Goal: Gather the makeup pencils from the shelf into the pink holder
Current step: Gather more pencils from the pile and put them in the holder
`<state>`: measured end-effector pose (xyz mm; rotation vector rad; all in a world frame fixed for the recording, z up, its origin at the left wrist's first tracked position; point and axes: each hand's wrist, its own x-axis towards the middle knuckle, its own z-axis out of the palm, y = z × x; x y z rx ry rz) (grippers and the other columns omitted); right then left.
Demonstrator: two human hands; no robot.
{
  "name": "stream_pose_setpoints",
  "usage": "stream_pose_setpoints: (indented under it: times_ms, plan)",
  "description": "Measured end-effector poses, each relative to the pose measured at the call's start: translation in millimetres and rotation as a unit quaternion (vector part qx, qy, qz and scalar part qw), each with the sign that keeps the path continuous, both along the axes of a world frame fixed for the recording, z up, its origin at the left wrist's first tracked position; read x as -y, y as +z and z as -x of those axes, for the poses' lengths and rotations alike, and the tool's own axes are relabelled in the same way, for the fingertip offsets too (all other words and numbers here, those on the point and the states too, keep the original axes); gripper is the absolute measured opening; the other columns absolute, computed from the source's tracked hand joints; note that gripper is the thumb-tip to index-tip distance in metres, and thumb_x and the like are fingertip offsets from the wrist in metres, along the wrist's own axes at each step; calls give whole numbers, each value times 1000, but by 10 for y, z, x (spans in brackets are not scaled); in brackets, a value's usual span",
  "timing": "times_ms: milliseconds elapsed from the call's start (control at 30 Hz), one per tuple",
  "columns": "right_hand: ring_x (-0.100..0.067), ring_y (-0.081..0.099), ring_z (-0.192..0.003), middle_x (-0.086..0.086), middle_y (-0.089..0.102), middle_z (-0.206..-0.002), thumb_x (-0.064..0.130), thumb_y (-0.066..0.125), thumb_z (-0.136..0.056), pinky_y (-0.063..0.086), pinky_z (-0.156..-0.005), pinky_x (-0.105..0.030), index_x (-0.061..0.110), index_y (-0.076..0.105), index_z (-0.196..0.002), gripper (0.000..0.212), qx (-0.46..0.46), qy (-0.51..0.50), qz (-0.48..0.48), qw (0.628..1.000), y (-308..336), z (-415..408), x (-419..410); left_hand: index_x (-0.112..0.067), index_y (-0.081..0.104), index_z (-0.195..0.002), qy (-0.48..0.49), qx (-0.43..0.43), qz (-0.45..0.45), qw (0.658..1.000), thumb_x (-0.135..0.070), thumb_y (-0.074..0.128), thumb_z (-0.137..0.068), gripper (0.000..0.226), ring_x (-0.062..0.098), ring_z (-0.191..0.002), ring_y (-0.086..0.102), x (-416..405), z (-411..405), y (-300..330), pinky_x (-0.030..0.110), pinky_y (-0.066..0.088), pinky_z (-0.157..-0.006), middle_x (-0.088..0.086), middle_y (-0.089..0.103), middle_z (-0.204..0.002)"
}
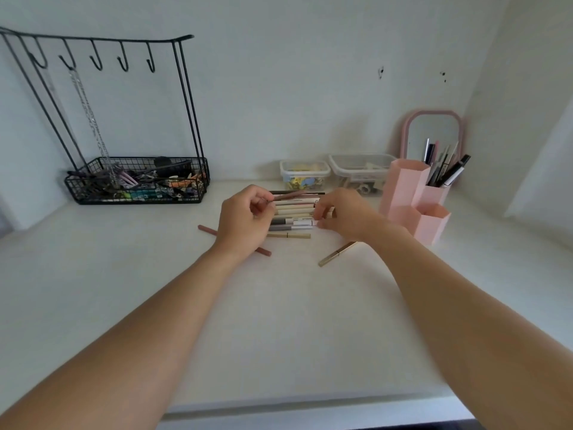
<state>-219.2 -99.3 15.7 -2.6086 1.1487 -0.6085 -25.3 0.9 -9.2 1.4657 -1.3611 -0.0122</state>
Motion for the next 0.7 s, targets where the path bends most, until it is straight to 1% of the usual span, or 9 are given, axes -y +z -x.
stream_pose_setpoints:
  times_ms: [100, 200, 300, 367, 467, 533, 600, 633, 700]
  plan:
    - [-1, 54, -69, 2, 70, -91, 15, 78, -80, 38, -64, -14, 17, 76, -87, 8, -9, 11, 11, 1000, 5, -9, 8, -17, 72, -92, -3, 11, 12, 1000, -8, 70, -88, 10, 12, -74, 64, 7, 8, -24, 13, 46, -67, -2, 70, -78]
    - [-13, 63, -86, 2, 69, -95, 19, 76, -83, 43, -74, -21, 17, 76, -91, 8, -36, 10, 16, 999, -15, -17, 9, -15, 71, -91, 0, 5, 16, 1000, -8, 69, -88, 9, 12, -76, 64, 5, 15, -28, 12, 45, -68, 0, 70, -79]
    - [-15, 62, -87, 3, 66, -92, 20, 69, -89, 40, -73, -22, 15, 74, -95, 9, -33, 11, 21, 999, 13, -15, -12, -15, 71, -90, 5, -18, 3, 1000, -9, 69, -88, 7, 11, -77, 64, -2, 34, -1, 7, 42, -67, -2, 69, -80]
    - [-10, 57, -76, 4, 63, -87, 21, 64, -93, 39, -66, -20, 12, 70, -95, 11, 29, 12, 25, 999, 73, -35, -40, -18, 71, -92, 6, -48, -13, 999, -14, 70, -89, 4, 7, -75, 62, 10, 73, 50, 9, 42, -65, -4, 68, -80]
    - [-4, 47, -58, 5, 57, -74, 19, 61, -95, 38, -57, -16, 7, 66, -96, 13, 201, 31, -35, 978, 148, -114, -125, -22, 70, -99, -18, -125, -63, 990, -26, 74, -88, 13, 8, -76, 64, 31, 149, 175, 20, 47, -66, -6, 68, -88]
    - [-5, 45, -54, 3, 54, -70, 17, 58, -98, 40, -56, -16, 4, 64, -96, 15, 317, 53, -121, 939, 164, -195, -196, -23, 67, -106, -71, -166, -109, 977, -31, 76, -86, 23, 11, -83, 68, 36, 204, 276, 27, 54, -70, -6, 70, -94]
    - [-6, 47, -54, 3, 56, -67, 14, 55, -99, 42, -54, -18, 3, 62, -96, 14, 400, 65, -196, 893, 149, -264, -240, -21, 63, -115, -136, -202, -159, 957, -28, 76, -85, 33, 15, -93, 73, 41, 276, 365, 36, 60, -78, -3, 75, -99]
    - [-7, 49, -54, 3, 58, -66, 13, 55, -99, 43, -54, -19, 1, 62, -97, 14, 430, 72, -226, 871, 135, -295, -250, -19, 61, -119, -157, -208, -178, 949, -23, 73, -87, 35, 17, -92, 74, 43, 305, 400, 38, 61, -78, 0, 77, -100]
    - [-9, 52, -55, 0, 62, -67, 13, 56, -99, 46, -56, -22, -4, 62, -101, 18, 466, 81, -267, 840, 110, -326, -264, -17, 57, -125, -177, -203, -195, 943, -10, 61, -94, 32, 18, -74, 74, 58, 356, 440, 35, 62, -66, 5, 76, -99]
